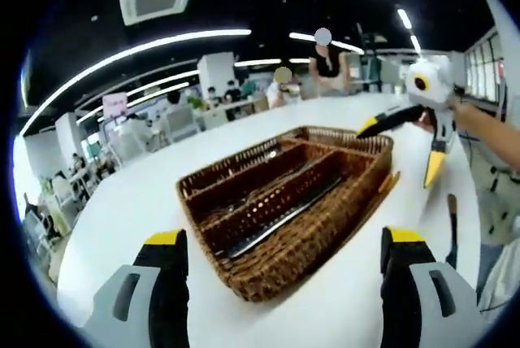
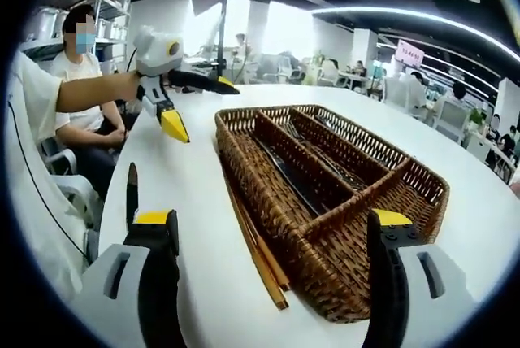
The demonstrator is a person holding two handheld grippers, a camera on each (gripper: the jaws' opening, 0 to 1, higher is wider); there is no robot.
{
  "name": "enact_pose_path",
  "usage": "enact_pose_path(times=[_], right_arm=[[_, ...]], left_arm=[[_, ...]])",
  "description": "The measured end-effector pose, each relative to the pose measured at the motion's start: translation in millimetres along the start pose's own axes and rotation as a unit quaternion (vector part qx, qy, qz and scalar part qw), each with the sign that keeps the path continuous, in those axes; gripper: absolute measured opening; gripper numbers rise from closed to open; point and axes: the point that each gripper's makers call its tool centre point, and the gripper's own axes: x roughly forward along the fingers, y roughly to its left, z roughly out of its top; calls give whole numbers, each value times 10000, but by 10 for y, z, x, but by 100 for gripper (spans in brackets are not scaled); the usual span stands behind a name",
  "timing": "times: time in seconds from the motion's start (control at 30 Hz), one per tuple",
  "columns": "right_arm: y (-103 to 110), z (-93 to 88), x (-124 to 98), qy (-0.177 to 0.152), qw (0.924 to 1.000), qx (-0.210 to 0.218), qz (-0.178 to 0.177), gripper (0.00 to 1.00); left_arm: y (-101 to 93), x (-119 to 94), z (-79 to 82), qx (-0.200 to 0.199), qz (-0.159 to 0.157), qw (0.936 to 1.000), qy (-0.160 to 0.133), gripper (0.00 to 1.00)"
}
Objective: Arrange the knives, forks, and spoons in their matching storage slots by inserting each utensil handle-first until every utensil is classified and aligned in the correct compartment
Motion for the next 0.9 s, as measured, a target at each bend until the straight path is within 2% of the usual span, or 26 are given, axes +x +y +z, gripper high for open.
enact_pose_path(times=[0.07,0.17,0.23,0.4,0.57,0.9], right_arm=[[-45,9,-18,-84,10000,45,-17,100],[-24,-5,-64,-152,9998,102,-88,100],[-25,-30,-90,-148,9997,103,-148,100],[25,-93,-185,-203,9993,81,-295,100],[58,-76,-273,-327,9989,116,-321,100],[380,-194,-340,-319,9994,114,-121,100]], left_arm=[[-38,-7,-20,-111,-68,9999,17,100],[-44,-15,-88,-62,-12,9999,94,100],[-44,-30,-93,-48,54,10000,-28,100],[-68,-54,-177,-133,103,9998,-60,100],[-170,-114,-170,-139,86,9998,-94,100],[-422,-209,-191,-234,-89,9994,-239,100]])
